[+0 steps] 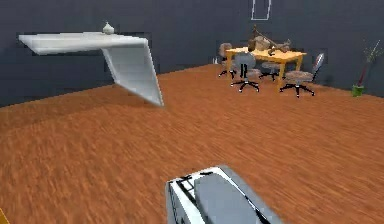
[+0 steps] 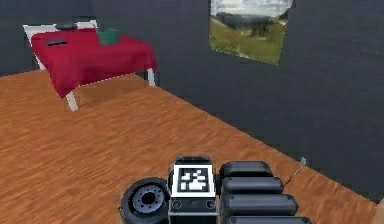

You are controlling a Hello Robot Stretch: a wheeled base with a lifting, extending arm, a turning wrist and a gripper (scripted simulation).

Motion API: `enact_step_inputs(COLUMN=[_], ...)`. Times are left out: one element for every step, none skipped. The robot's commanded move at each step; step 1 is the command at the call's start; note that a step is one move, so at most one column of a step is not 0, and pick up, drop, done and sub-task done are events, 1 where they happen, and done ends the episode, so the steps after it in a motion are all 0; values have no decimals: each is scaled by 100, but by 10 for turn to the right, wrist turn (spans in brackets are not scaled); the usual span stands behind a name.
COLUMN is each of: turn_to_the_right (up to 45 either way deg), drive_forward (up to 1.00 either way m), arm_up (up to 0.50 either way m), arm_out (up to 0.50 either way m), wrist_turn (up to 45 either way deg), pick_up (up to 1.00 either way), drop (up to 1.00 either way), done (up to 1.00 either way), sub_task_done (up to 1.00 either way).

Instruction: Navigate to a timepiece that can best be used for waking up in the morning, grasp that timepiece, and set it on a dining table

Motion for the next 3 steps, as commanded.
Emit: enact_step_inputs(turn_to_the_right=[30, 0, 0], drive_forward=[0, 100, 100], arm_up=[0, 0, 0], arm_out=[0, 0, 0], wrist_turn=[0, 0, 0], pick_up=[0, 0, 0], drop=[0, 0, 0], done=[0, 0, 0], sub_task_done=[0, 0, 0])
